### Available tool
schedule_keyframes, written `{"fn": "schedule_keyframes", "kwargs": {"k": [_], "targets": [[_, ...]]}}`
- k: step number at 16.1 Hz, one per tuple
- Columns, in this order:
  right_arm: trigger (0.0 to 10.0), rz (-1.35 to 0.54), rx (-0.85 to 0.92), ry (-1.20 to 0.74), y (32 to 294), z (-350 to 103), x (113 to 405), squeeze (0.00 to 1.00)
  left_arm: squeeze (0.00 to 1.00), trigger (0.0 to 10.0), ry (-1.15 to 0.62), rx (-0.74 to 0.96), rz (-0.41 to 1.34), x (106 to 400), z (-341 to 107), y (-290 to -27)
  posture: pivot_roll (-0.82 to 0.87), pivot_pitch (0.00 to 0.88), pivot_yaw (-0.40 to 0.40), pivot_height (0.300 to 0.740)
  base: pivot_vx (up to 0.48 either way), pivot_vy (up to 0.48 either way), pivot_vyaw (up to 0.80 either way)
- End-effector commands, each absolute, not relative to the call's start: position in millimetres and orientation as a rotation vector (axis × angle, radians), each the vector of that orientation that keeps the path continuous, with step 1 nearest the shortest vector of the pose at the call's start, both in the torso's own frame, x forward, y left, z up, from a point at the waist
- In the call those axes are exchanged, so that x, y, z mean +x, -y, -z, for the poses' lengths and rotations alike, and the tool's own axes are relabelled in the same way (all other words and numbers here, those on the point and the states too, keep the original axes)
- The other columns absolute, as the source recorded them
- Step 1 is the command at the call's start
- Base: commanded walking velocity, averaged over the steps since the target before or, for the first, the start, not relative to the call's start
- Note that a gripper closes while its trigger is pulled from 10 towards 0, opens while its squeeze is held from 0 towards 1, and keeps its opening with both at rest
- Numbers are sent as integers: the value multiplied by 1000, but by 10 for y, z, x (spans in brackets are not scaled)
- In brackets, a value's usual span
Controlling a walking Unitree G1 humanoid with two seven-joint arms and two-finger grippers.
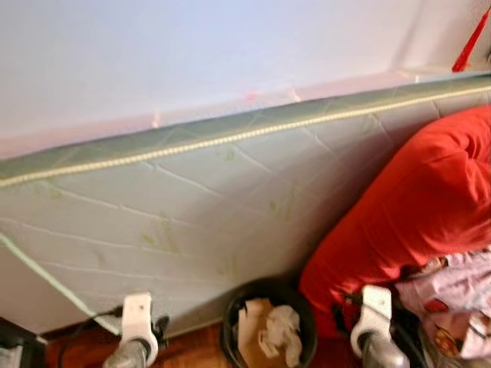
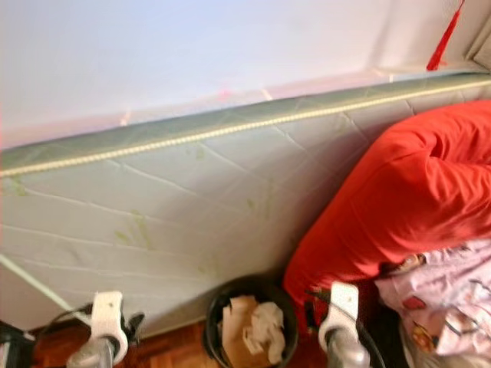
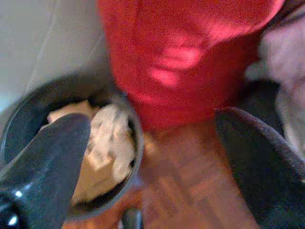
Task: Clean up the room
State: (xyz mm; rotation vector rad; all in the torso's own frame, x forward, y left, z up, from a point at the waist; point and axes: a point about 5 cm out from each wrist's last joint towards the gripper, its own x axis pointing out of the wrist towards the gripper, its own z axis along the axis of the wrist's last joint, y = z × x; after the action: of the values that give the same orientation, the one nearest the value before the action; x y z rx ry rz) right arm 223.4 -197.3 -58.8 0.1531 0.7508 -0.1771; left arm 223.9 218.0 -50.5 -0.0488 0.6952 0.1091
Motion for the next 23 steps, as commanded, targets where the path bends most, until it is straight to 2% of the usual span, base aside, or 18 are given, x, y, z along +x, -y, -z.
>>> {"fn": "schedule_keyframes", "kwargs": {"k": [1,4,7,12,17,23], "targets": [[10000,201,181,-788,1948,652,2145,0,0,10000,-724,-24,-97,2195,547,-2161,157,0,2,740,0,0,0],[10000,196,168,-871,1950,778,1924,0,0,10000,-765,-9,-84,2125,607,-2125,145,0,-1,740,0,0,0],[10000,220,165,-893,2032,810,1836,0,0,10000,-778,-22,-104,2087,635,-2120,144,1,-23,740,0,0,0],[10000,149,127,-894,1967,803,1866,0,0,10000,-840,-59,-117,1847,780,-2031,132,52,-56,740,0,0,0],[10000,96,96,-911,1901,841,1801,0,0,10000,-892,-76,-120,1642,881,-1988,120,90,-45,740,0,0,0],[10000,99,94,-916,1932,856,1753,0,0,10000,-904,-74,-134,1628,877,-2072,113,126,-42,740,0,0,0]]}}
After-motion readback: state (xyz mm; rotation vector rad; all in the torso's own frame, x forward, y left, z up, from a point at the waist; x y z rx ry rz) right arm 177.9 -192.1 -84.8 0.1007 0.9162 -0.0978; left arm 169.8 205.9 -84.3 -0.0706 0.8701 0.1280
